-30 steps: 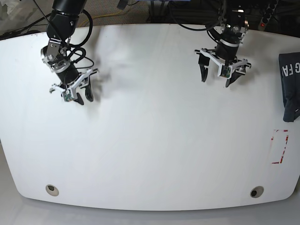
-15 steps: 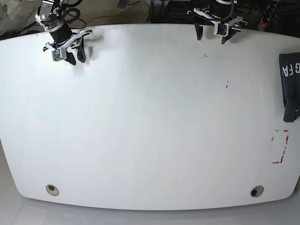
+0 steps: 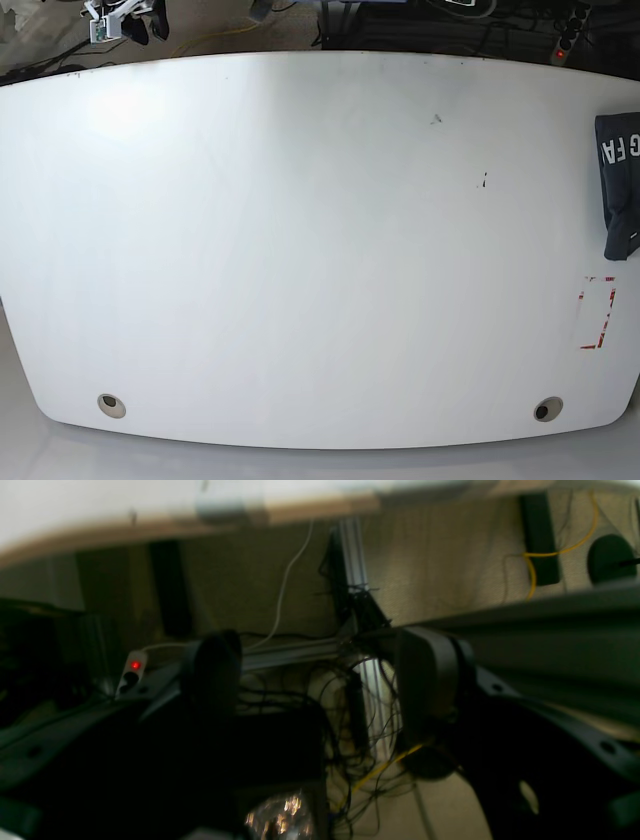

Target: Fold the T-shirt properly

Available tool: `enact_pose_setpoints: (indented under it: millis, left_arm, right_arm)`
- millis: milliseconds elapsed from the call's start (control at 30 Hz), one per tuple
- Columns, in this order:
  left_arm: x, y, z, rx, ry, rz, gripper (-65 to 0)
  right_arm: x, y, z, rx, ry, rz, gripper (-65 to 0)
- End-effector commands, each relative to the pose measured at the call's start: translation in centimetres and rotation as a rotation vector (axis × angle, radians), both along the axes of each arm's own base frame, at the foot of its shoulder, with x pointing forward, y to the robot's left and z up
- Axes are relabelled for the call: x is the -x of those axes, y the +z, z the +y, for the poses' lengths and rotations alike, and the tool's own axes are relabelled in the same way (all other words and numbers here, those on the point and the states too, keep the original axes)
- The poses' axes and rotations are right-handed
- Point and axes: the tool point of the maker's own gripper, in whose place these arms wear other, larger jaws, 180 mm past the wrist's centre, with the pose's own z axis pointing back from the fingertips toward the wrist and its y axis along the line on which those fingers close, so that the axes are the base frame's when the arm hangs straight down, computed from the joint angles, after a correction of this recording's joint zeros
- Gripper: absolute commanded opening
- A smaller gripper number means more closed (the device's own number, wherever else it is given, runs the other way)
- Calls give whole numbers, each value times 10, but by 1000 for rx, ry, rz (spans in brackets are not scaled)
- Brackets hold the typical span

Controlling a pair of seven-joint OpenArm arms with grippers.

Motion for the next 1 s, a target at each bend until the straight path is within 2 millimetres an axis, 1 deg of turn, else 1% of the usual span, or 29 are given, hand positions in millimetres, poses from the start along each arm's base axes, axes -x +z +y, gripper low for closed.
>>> enact_pose_setpoints:
  millis: [0, 67, 133, 167, 233, 267, 300, 333, 400, 467, 500, 567, 633, 733, 833, 900, 967]
  left_arm:
    - [28, -10, 8, -17, 10, 73, -206]
    - [42, -20, 16, -34, 23, 114, -206]
    - [60, -33, 24, -51, 34, 170, -206]
    - [64, -39, 28, -58, 37, 185, -206]
    - [75, -51, 31, -61, 42, 223, -206]
    - [86, -60, 31, -60, 46, 255, -206]
    - [92, -65, 33, -61, 45, 274, -206]
    - [95, -71, 37, -67, 38, 288, -206]
    - [95, -87, 46, -82, 19, 307, -206]
    - [97, -101, 49, -83, 25, 330, -206]
    - [100, -111, 50, -83, 31, 350, -206]
    - [103, -125, 51, -82, 40, 379, -208]
    - [93, -141, 54, -83, 49, 384, -207]
    - [85, -160, 55, -80, 56, 404, -207]
    - [72, -177, 55, -76, 66, 416, -210]
    - [68, -188, 54, -72, 73, 436, -210]
    - [60, -198, 54, -69, 80, 447, -210]
  right_arm:
    - [35, -2, 6, -31, -39, 59, -455]
    - [49, -8, 8, -44, -63, 93, -455]
    - [66, -18, 9, -61, -93, 138, -455]
    - [76, -25, 10, -68, -107, 169, -455]
    - [98, -43, 21, -86, -90, 249, -455]
    - [114, -54, 31, -101, -67, 306, -455]
    - [120, -60, 36, -109, -58, 328, -455]
    - [121, -67, 41, -121, -54, 334, -455]
    - [128, -82, 50, -140, -51, 351, -455]
    - [138, -95, 55, -155, -58, 378, -455]
    - [139, -106, 59, -167, -63, 391, -455]
    - [140, -121, 62, -179, -70, 416, -455]
    - [142, -137, 67, -196, -75, 450, -455]
    - [133, -157, 73, -204, -57, 479, -455]
    - [127, -170, 79, -214, -46, 498, -455]
    - [112, -179, 83, -223, -35, 494, -455]
    - [106, -185, 87, -230, -27, 504, -455]
